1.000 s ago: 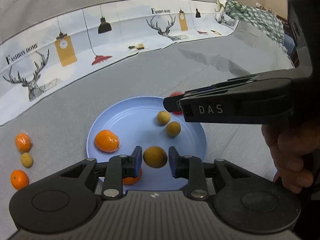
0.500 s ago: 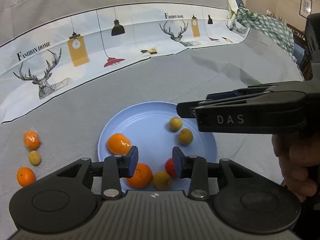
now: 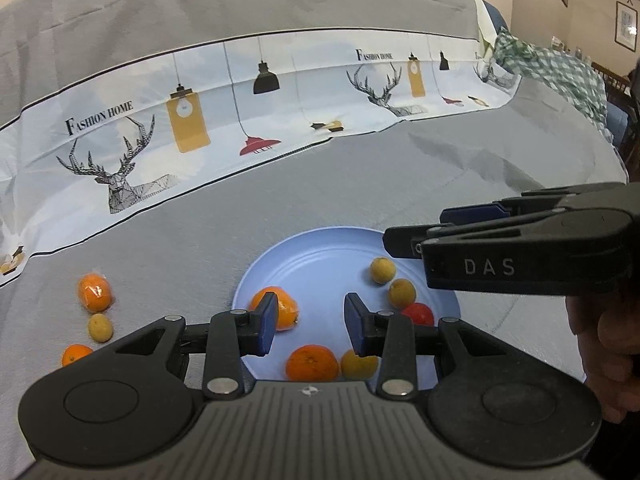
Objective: Organize fruits
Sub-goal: 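Move both open tools back to the fruit row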
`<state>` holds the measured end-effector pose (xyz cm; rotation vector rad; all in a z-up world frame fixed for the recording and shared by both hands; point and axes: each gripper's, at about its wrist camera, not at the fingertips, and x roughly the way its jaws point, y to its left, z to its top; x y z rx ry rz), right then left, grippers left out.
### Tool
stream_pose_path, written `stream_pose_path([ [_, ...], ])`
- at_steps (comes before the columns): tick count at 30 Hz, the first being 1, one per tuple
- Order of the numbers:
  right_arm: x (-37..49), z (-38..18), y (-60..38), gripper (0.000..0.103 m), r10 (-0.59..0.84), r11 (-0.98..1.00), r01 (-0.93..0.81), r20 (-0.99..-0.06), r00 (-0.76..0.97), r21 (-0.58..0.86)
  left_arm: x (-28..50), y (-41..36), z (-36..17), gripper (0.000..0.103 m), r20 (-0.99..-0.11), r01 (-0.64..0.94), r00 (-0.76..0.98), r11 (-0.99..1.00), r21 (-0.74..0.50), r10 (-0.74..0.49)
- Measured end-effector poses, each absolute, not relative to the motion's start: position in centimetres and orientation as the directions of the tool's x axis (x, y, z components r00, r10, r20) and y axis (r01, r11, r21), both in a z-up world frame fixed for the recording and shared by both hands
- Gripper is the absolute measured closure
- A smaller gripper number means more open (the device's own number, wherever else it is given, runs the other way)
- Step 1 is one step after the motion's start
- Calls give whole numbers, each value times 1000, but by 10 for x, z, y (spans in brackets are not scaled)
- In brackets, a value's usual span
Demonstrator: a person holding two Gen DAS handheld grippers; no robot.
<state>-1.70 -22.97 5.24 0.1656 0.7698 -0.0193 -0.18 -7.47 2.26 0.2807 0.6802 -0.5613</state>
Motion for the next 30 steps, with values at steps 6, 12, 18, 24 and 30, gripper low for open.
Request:
stream_pose_path([
  [6, -15, 57, -219, 47, 51, 986, 70, -677, 734, 151, 4, -50, 39, 62, -639, 496, 682, 867, 46, -356],
  [12, -14, 64, -191, 47, 99, 983, 27, -652, 751, 181, 16, -11, 74, 66, -632, 453, 707, 890, 60, -317],
  [18, -15, 73, -152, 78, 183, 977, -74, -618, 765, 198, 37, 60, 70, 82, -675, 264, 706, 964, -30, -215],
  [24, -14, 73, -108, 78, 338, 940, -232, -605, 721, 249, 68, 120, 55, 86, -763, -19, 625, 973, -228, -167],
  [30, -3, 51, -62, 68, 420, 905, -333, -669, 613, 264, 85, 129, 41, 72, -808, -75, 560, 960, -270, -183],
])
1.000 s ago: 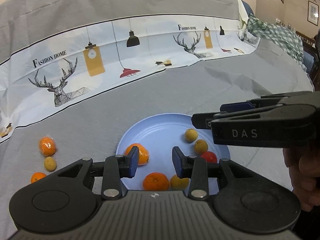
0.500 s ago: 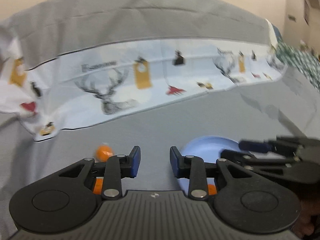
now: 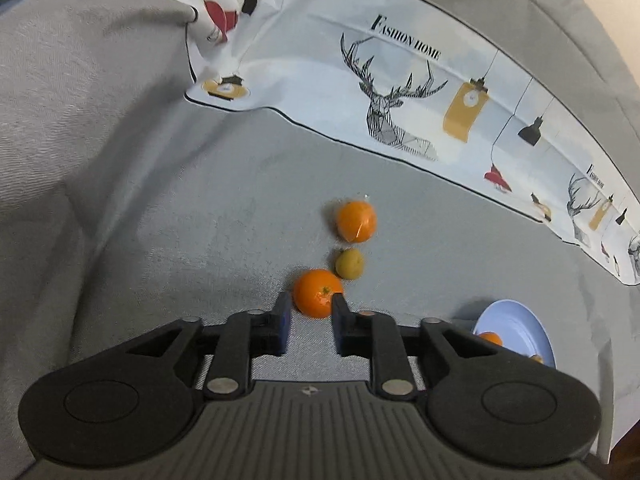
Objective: Organize fruits
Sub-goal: 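Move both open tools back to the fruit row, then grasp an orange with the left tool while the right tool grips another red tomato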
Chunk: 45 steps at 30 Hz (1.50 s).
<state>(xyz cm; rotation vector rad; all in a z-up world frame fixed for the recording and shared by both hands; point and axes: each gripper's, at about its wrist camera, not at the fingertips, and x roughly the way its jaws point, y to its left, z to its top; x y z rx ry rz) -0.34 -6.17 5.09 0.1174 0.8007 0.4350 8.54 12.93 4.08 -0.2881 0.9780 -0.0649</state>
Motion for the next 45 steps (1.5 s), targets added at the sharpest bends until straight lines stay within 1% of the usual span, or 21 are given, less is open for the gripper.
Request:
stream_pose_path([
  [1, -2, 47, -55, 65, 430, 900, -345, -676, 599, 267, 88, 129, 39, 66, -812, -68, 552, 961, -269, -188],
  [2, -1, 42, -50, 60, 437, 895, -355, -685, 583, 269, 89, 127, 35, 61, -816, -62, 546, 962, -265, -190],
  [3, 1, 37, -44, 56, 442, 891, -365, -699, 562, 270, 91, 126, 33, 60, -821, -57, 540, 965, -258, -187],
  [5, 4, 31, -34, 52, 457, 879, -389, -719, 523, 276, 95, 124, 28, 54, -828, -55, 530, 966, -252, -186],
  [6, 6, 28, -30, 50, 462, 875, -399, -723, 514, 276, 97, 124, 26, 53, -829, -56, 527, 966, -252, -186],
  [7, 8, 26, -27, 50, 464, 872, -404, -728, 505, 276, 100, 123, 23, 52, -831, -56, 524, 966, -252, -186],
  [14, 16, 9, -14, 51, 458, 867, -418, -767, 450, 273, 122, 111, 6, 52, -846, -11, 508, 981, -193, -161],
  [15, 16, 6, -11, 57, 454, 866, -424, -774, 442, 266, 124, 108, 4, 52, -848, -1, 504, 982, -190, -164],
  [16, 16, 4, -9, 61, 447, 865, -434, -781, 435, 253, 125, 105, 2, 52, -849, 12, 501, 982, -186, -167],
  [17, 15, 3, -9, 68, 437, 866, -441, -788, 434, 237, 126, 101, 0, 52, -851, 29, 498, 984, -174, -165],
  [19, 13, 4, -9, 68, 432, 864, -451, -789, 438, 222, 128, 92, -4, 52, -858, 58, 493, 989, -133, -144],
  [21, 11, 5, -11, 69, 430, 866, -450, -785, 446, 219, 128, 86, -7, 60, -858, 75, 499, 993, -94, -118],
  [23, 9, 8, -13, 69, 417, 873, -444, -780, 465, 202, 127, 83, -6, 63, -854, 88, 509, 993, -75, -110],
  [27, 6, 13, -23, 69, 395, 892, -406, -778, 488, 198, 120, 87, -1, 64, -856, 67, 508, 995, -68, -93],
  [32, 2, 15, -33, 69, 362, 913, -358, -792, 492, 195, 106, 99, 7, 63, -886, 0, 451, 993, -118, -105],
  [34, 0, 15, -36, 69, 346, 919, -346, -802, 487, 187, 102, 100, 6, 63, -896, -1, 428, 992, -129, -116],
  [37, 0, 7, -38, 69, 323, 927, -332, -821, 471, 175, 101, 94, -1, 62, -916, 31, 390, 995, -90, -95],
  [40, 0, 3, -38, 69, 315, 930, -324, -832, 457, 175, 99, 88, -2, 62, -915, 56, 398, 997, -56, -74],
  [45, 2, -1, -38, 68, 313, 930, -326, -834, 454, 171, 100, 87, -4, 63, -917, 58, 392, 997, -49, -68],
])
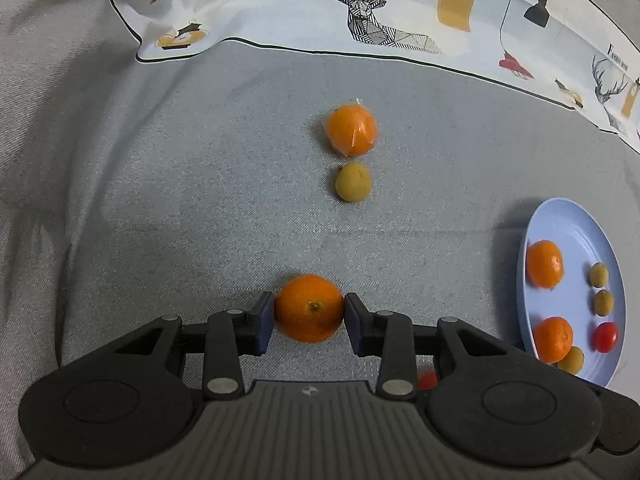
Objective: Organize fruits
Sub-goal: 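Grasp an orange with the left tool while the right tool grips another red tomato, then carry the orange in the left tool while the right tool carries the tomato over the plate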
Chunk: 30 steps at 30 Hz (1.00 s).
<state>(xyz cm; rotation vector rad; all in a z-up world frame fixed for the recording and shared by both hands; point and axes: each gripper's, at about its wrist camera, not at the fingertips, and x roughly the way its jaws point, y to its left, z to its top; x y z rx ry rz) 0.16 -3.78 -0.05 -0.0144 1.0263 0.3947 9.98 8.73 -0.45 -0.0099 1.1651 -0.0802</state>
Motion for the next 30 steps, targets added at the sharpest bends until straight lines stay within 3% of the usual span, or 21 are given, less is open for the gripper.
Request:
stream_pose_path([
  [30, 2, 2, -40, 68, 312, 928, -334, -833, 457, 165, 102, 84, -7, 62, -917, 67, 393, 996, -53, -76],
])
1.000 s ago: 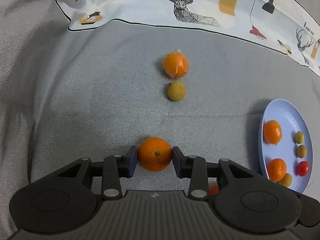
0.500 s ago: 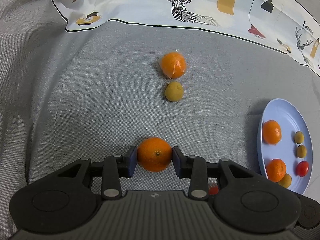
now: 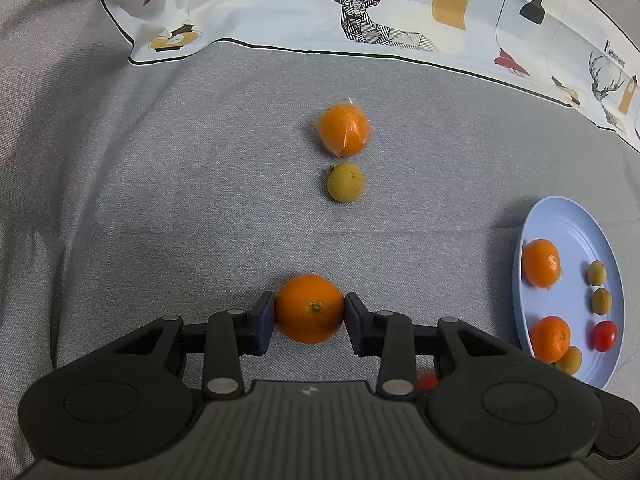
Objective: Organize fruits
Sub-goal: 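Carry the orange in the left tool while the right tool carries the tomato over the plate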
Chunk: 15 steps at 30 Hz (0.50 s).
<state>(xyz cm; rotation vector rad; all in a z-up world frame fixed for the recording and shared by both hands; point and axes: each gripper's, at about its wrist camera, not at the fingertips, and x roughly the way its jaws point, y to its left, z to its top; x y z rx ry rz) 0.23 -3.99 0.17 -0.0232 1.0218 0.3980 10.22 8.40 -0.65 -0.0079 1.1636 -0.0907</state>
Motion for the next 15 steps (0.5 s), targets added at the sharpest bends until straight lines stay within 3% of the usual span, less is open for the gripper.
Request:
stream_pose_path([
  [15, -6, 15, -46, 69, 298, 937, -321, -789, 537, 135, 96, 74, 3, 63, -895, 108, 439, 994, -29, -73],
])
